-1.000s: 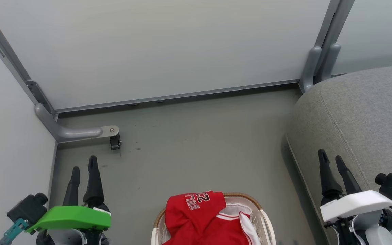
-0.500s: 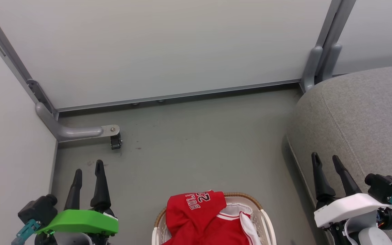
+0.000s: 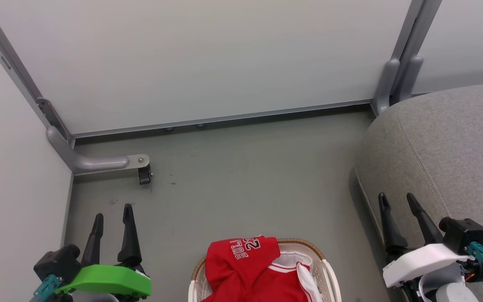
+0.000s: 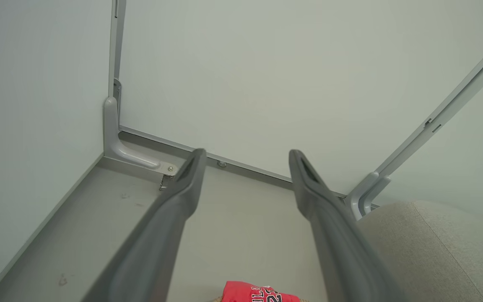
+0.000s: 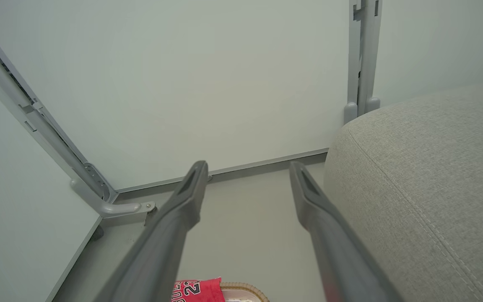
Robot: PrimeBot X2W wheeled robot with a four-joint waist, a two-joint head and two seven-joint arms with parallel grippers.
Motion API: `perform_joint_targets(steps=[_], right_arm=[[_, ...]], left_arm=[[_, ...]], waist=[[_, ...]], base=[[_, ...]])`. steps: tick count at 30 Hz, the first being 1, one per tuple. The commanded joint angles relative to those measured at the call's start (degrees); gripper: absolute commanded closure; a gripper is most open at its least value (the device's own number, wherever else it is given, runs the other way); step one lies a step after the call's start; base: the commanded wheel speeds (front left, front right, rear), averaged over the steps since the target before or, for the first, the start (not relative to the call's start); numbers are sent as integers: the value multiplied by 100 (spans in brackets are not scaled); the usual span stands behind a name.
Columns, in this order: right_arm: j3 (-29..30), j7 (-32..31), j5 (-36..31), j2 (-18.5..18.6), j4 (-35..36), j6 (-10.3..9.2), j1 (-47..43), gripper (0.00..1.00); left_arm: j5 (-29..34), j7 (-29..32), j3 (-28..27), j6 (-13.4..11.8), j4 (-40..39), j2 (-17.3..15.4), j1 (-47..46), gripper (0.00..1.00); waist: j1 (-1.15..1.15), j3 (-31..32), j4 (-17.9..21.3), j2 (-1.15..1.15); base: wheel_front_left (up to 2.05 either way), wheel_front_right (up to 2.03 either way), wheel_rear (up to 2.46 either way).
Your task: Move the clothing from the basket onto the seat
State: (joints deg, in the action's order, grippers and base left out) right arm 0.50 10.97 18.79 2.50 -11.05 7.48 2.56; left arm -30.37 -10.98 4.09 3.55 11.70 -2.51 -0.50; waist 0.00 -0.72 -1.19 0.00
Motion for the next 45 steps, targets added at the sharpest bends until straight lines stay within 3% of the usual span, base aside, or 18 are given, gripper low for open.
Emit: perform_joint_targets(steps=[1,35,45], right_arm=[[-14,56,-159,33,7,1,-55,0],[-104,424,-1618,54,-14,1,-75,0],[-85,432,-1579,53,6,1,-75,0]], left_arm=[[177,-51,16,-15,8,-43,59,0],[1310,-430,177,-10,407,-54,117,0],[1283,-418,173,2,454,-53,106,0]], waist=[[0,2,-6,0],[0,6,-53,0],[0,10,-44,0]], base=[[0,0,0],[0,0,0],[0,0,0]])
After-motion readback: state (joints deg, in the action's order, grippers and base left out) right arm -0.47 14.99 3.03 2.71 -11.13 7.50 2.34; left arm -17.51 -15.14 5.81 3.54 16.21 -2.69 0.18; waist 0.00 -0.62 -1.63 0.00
